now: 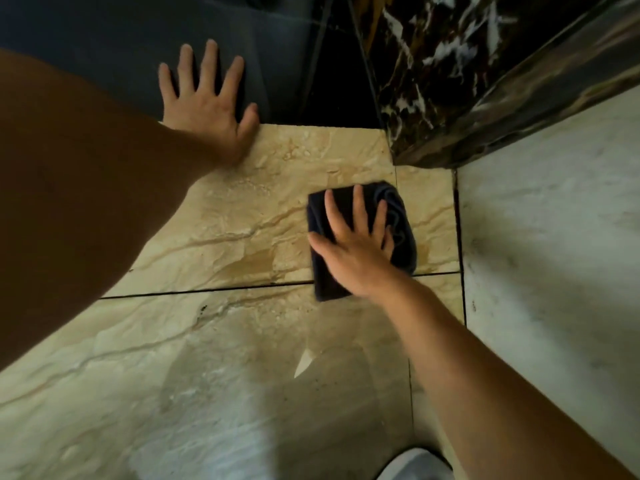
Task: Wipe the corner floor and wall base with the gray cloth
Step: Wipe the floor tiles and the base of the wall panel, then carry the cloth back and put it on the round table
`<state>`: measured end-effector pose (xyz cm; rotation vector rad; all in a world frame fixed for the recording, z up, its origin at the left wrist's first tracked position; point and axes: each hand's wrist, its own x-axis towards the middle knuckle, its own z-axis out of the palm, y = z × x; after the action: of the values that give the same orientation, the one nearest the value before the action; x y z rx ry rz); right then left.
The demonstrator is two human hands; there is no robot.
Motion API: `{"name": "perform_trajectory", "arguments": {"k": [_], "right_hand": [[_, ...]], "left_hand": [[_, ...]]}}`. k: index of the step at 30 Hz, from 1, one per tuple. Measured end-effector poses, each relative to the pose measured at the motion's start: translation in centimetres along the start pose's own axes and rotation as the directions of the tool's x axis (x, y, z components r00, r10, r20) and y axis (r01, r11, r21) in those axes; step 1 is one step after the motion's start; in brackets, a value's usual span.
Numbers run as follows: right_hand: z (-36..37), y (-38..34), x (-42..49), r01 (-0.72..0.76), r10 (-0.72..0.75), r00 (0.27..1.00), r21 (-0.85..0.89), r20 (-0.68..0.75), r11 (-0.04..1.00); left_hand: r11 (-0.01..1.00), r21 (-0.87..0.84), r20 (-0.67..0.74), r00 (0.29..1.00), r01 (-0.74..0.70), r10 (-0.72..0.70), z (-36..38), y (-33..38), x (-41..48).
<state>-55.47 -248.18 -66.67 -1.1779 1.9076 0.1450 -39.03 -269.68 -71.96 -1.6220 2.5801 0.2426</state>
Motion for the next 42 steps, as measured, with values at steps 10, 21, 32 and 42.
{"name": "perform_trajectory", "arguments": {"k": [10,21,32,42], "right_hand": [[-2.4,2.6,-1.3,-0.299,0.410,0.792,0.297,-0.452,0.907],[1.4,1.9,-16.9,-0.457,0.356,0.881,0.757,0.312,0.467],[-27.1,-18.8,-47.7,-0.038,0.097,0.995,0.872,-0.011,0.487],[-46.9,-31.0,-80.5,0.466,0.184,0.799,0.783,-0.572,0.412]], "left_hand": [[0.945,-0.319,0.200,0.980,0.069,-0.004,-2.5,14.2,-10.1],[0.503,-0.489,0.670,0.676,0.713,-0.306,-8.8,12.3,-27.8],[0.471,-0.814,0.484,0.845,0.340,0.226,-58.8,2.9,-29.9],[0.281,-0.958,0.199,0.831,0.054,0.519,-96.5,8.1,-35.0]]}}
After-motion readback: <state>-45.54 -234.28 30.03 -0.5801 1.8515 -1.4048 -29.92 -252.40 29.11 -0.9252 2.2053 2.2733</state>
